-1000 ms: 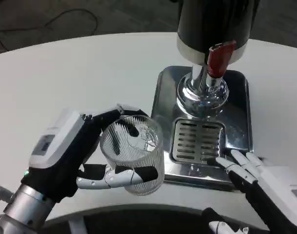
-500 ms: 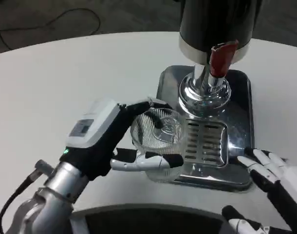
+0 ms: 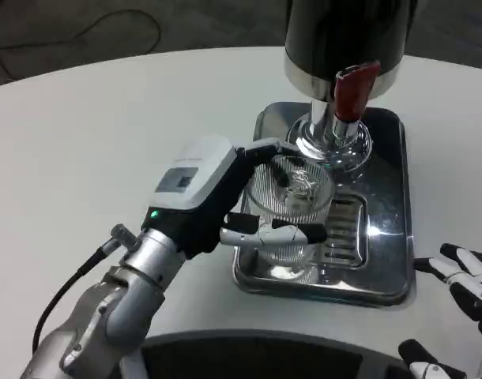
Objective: Grasp the cup under the faucet to collect the drink, then remove the cup.
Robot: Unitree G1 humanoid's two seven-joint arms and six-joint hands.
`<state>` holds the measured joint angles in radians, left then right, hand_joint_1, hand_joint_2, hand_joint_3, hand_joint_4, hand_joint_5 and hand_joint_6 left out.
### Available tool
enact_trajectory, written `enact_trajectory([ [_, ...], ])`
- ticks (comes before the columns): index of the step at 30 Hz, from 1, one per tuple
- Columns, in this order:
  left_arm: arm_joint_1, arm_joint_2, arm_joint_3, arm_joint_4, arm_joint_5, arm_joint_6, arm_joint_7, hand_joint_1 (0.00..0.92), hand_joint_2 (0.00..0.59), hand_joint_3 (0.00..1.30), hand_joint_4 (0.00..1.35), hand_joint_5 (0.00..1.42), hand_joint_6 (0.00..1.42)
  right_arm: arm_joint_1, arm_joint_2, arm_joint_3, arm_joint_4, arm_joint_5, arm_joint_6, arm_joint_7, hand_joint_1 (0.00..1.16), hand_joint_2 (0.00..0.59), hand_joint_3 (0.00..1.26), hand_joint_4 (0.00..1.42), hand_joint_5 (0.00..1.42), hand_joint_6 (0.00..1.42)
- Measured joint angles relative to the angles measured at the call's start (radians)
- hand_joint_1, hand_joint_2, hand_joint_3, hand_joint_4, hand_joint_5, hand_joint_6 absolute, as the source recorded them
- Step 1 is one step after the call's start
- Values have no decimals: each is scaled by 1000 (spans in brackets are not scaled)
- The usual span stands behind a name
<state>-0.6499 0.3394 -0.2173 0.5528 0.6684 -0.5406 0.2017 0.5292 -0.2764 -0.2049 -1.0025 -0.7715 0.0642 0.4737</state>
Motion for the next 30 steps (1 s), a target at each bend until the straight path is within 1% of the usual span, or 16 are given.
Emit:
enact_trajectory([
  [7,-80,-6,-41,102,22,13,65,479,113,1037,1219,1424,1424,26,0,-26,-11,27,-16,-10,328,381,135,11,0,0],
  [12,-138,-18,-72,181,52,31,125,479,113,1037,1219,1421,1424,49,-1,-49,-24,41,-26,-11,328,381,135,11,0,0],
  [18,-190,-48,-116,258,86,50,211,479,113,1033,1207,1417,1424,68,-2,-70,-26,63,-39,-11,327,382,135,11,0,0],
  [21,-210,-65,-133,287,90,59,238,479,113,1001,1145,1365,1424,72,-3,-83,-27,74,-48,-11,323,385,134,11,0,0],
  [25,-229,-83,-155,313,92,61,261,479,113,998,1140,1363,1424,80,-4,-103,-28,85,-53,-11,318,387,139,11,0,0],
  [30,-247,-101,-178,337,92,64,278,479,113,1002,1152,1363,1424,90,-3,-115,-28,96,-64,-11,314,388,142,11,0,0],
])
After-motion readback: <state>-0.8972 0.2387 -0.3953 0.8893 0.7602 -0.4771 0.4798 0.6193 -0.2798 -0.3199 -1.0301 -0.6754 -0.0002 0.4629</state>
